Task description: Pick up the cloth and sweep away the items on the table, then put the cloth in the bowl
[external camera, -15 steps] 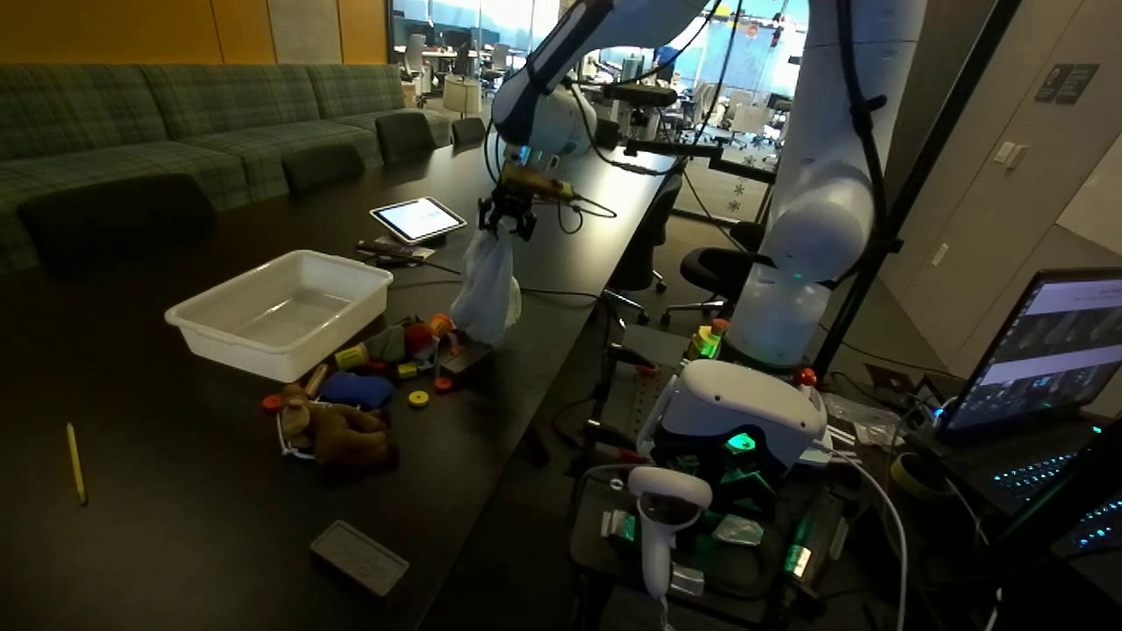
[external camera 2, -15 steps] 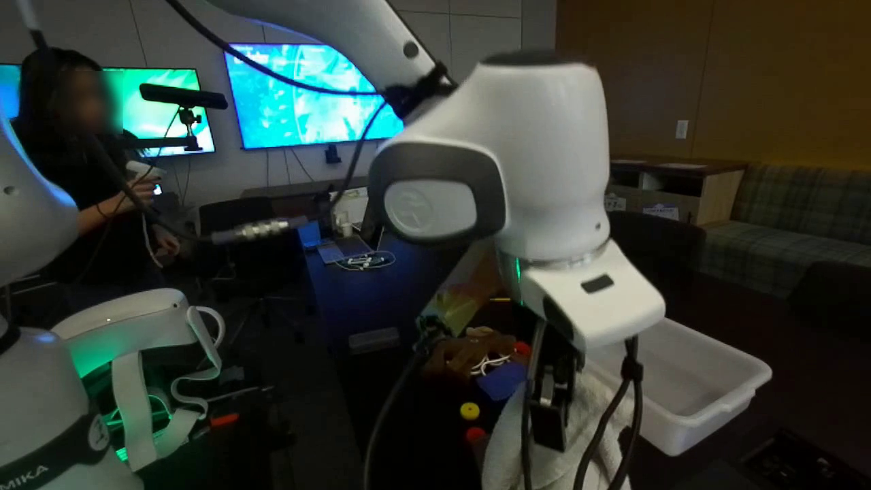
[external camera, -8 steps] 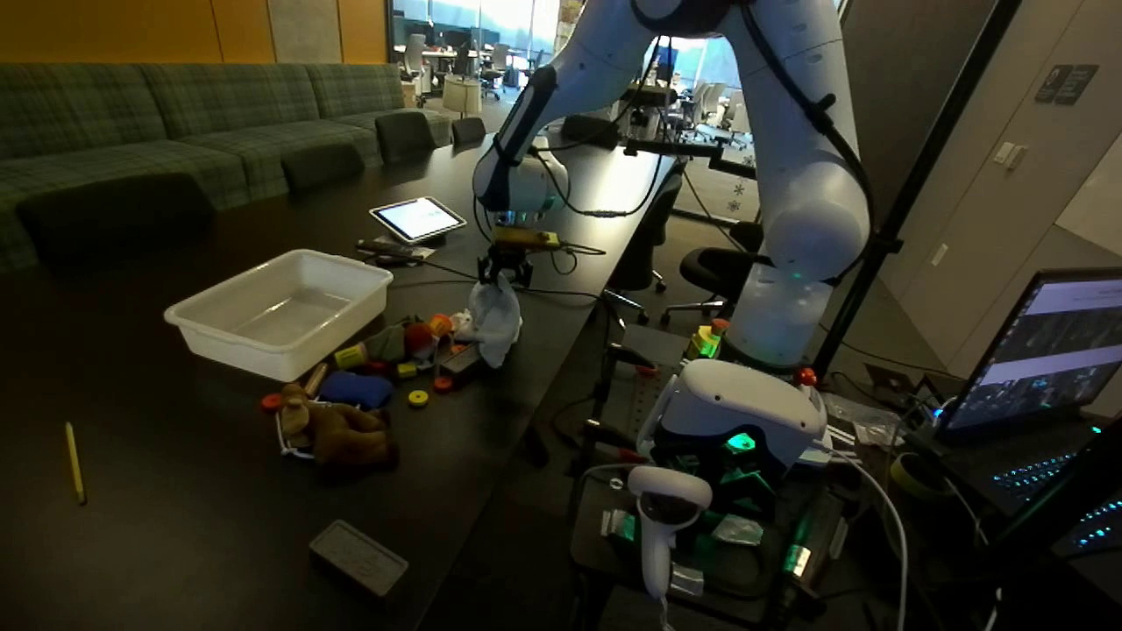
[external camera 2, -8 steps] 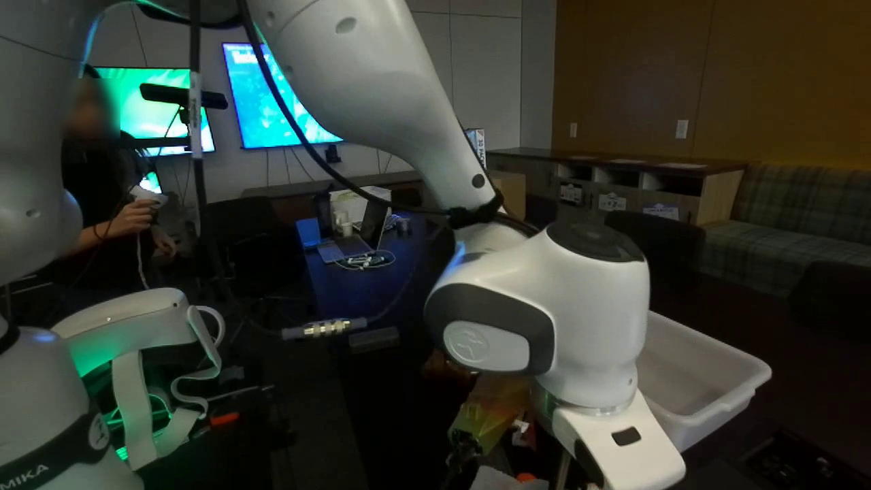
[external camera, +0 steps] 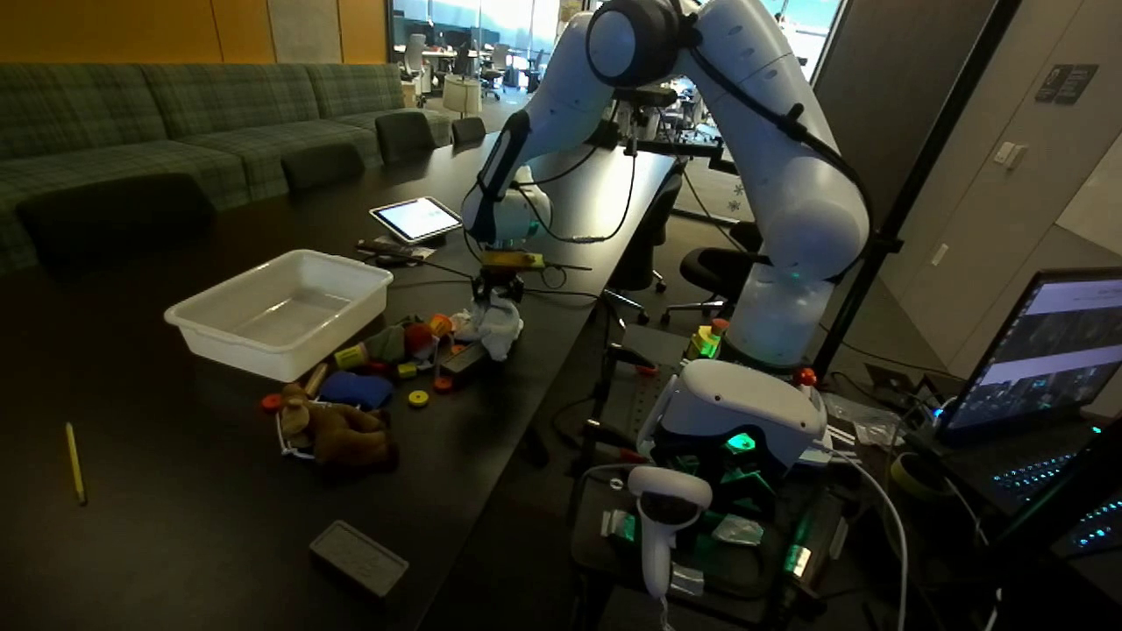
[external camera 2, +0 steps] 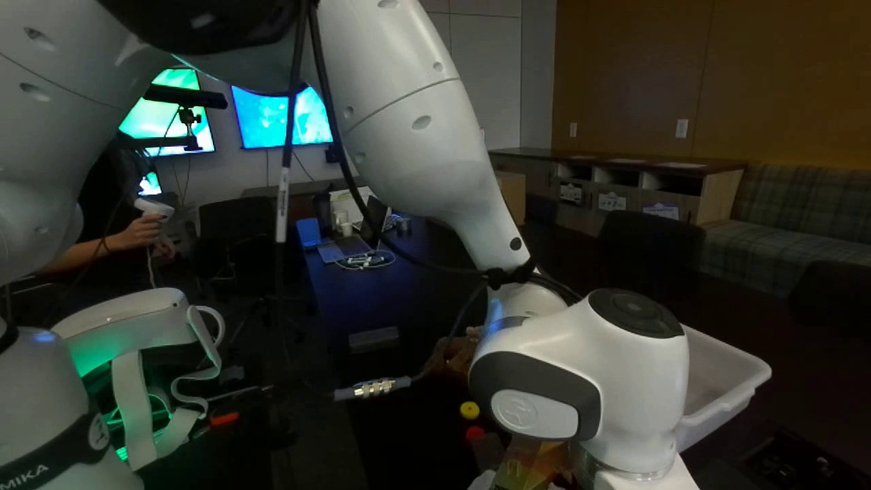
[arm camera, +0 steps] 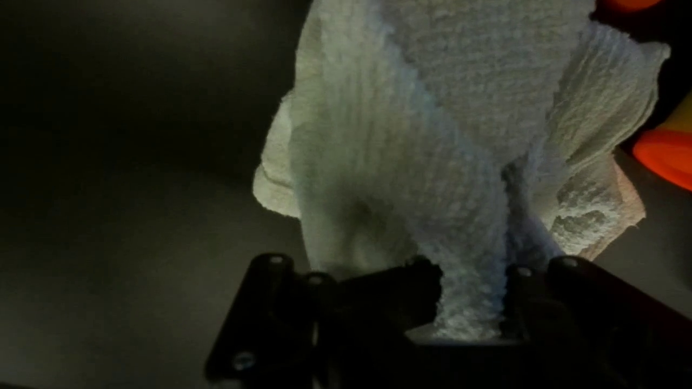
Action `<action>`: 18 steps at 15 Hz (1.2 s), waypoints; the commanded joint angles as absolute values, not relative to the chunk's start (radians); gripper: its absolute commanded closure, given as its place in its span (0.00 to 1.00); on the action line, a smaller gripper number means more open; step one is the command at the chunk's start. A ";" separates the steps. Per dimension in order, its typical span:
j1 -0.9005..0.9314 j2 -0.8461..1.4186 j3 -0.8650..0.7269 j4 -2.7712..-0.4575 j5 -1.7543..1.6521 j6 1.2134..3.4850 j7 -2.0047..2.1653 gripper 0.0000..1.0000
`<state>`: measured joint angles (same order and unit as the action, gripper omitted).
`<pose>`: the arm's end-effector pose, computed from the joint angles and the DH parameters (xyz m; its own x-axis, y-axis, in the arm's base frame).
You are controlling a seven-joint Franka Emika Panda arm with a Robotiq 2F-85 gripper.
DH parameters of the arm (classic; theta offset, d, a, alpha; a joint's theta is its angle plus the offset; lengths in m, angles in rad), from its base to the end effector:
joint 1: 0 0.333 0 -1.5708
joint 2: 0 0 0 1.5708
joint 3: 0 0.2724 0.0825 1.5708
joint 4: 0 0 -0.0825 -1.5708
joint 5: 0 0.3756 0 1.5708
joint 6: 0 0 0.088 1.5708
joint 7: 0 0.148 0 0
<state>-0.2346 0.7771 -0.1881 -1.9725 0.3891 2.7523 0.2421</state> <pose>0.5027 -0.2502 0.0143 0.5657 -0.8242 0.0238 -0.8236 -0.5662 -0.0321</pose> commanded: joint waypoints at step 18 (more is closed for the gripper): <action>-0.241 0.795 -0.141 -1.934 0.274 2.541 0.134 0.01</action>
